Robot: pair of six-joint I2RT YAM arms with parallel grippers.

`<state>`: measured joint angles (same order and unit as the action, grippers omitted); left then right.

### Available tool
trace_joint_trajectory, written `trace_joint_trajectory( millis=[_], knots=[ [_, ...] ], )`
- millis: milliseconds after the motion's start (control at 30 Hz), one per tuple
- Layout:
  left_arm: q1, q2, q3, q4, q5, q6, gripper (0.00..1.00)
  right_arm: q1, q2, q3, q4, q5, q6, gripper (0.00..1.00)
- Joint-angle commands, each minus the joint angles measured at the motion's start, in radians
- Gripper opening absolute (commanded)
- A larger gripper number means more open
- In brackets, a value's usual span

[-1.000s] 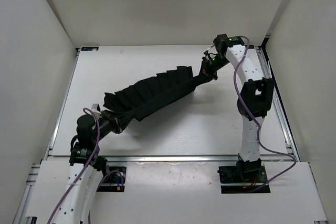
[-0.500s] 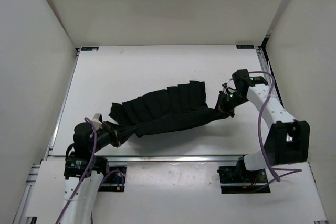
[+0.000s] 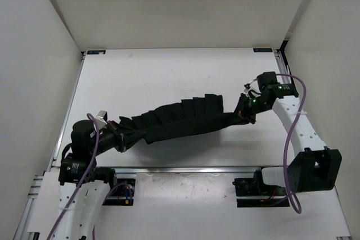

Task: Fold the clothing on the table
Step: Fold the skirt

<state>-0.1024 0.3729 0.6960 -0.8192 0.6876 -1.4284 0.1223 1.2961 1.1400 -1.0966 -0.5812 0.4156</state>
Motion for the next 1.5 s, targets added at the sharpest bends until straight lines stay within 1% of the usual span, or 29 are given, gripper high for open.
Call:
trace_joint_trajectory(
  millis=[0,67,267,300,433,500,600,633,667,733,800,833,867,900,933,1000,1100,1200,1267,1333,1367,1400,1433,1467],
  knots=[
    [-0.009,-0.034,0.017,-0.069,-0.056,0.031,0.00,-0.059,0.008,-0.023,0.075,0.159,-0.011,0.00],
    [-0.011,-0.057,-0.021,-0.077,-0.049,0.016,0.00,-0.050,0.054,0.024,0.090,0.170,-0.015,0.00],
    [-0.020,-0.065,-0.053,-0.127,-0.054,0.037,0.00,-0.056,0.234,0.292,0.063,0.172,-0.024,0.00],
    [-0.023,-0.069,-0.056,-0.130,-0.056,0.045,0.00,-0.053,0.270,0.317,0.058,0.166,-0.024,0.00],
    [-0.037,-0.072,-0.085,-0.109,-0.065,0.008,0.00,-0.052,0.383,0.473,0.040,0.156,-0.028,0.00],
    [-0.034,-0.069,-0.096,-0.086,-0.079,-0.009,0.00,-0.041,0.463,0.546,0.026,0.146,-0.028,0.00],
    [-0.040,-0.072,-0.122,-0.026,-0.074,-0.078,0.00,-0.030,0.572,0.686,0.011,0.135,-0.043,0.00],
    [-0.034,-0.072,-0.133,0.000,-0.080,-0.092,0.00,-0.020,0.625,0.711,-0.002,0.135,-0.038,0.00],
    [-0.033,-0.072,-0.139,0.012,-0.082,-0.111,0.00,-0.013,0.638,0.762,0.001,0.135,-0.043,0.00],
    [-0.033,-0.058,-0.158,0.055,-0.073,-0.124,0.00,0.008,0.751,0.857,-0.014,0.120,-0.049,0.00],
    [-0.034,-0.040,-0.164,0.087,-0.092,-0.130,0.00,0.023,0.883,1.027,-0.046,0.112,-0.050,0.00],
    [-0.037,-0.022,-0.168,0.097,-0.097,-0.133,0.00,0.027,0.922,1.108,-0.064,0.106,-0.049,0.00],
    [-0.040,-0.008,-0.176,0.124,-0.096,-0.136,0.00,0.031,0.983,1.141,-0.097,0.086,-0.049,0.00],
    [-0.051,0.003,-0.184,0.140,-0.108,-0.138,0.00,0.039,1.011,1.209,-0.104,0.098,-0.057,0.00],
    [-0.051,0.012,-0.193,0.169,-0.124,-0.153,0.00,0.033,1.075,1.275,-0.141,0.093,-0.072,0.00],
    [-0.069,0.035,-0.199,0.219,-0.146,-0.164,0.00,0.037,1.152,1.314,-0.178,0.107,-0.084,0.00],
    [-0.103,0.069,-0.199,0.253,-0.177,-0.161,0.00,0.027,1.172,1.325,-0.174,0.096,-0.084,0.00],
    [-0.140,0.118,-0.167,0.246,-0.200,-0.120,0.00,-0.004,1.198,1.388,-0.172,0.101,-0.069,0.00],
    [-0.174,0.138,-0.158,0.247,-0.226,-0.106,0.00,-0.029,1.198,1.400,-0.171,0.127,-0.064,0.00],
    [-0.184,0.155,-0.151,0.258,-0.232,-0.107,0.00,-0.070,1.197,1.423,-0.174,0.153,-0.051,0.00],
    [-0.194,0.147,-0.156,0.258,-0.235,-0.119,0.00,-0.084,1.200,1.446,-0.178,0.174,-0.051,0.03],
    [-0.197,0.136,-0.170,0.259,-0.241,-0.125,0.00,-0.113,1.198,1.455,-0.183,0.202,-0.046,0.13],
    [-0.197,0.123,-0.171,0.265,-0.244,-0.135,0.00,-0.146,1.200,1.484,-0.192,0.219,-0.038,0.18],
    [-0.195,0.117,-0.177,0.258,-0.246,-0.145,0.00,-0.160,1.201,1.501,-0.194,0.248,-0.034,0.27]
  ],
)
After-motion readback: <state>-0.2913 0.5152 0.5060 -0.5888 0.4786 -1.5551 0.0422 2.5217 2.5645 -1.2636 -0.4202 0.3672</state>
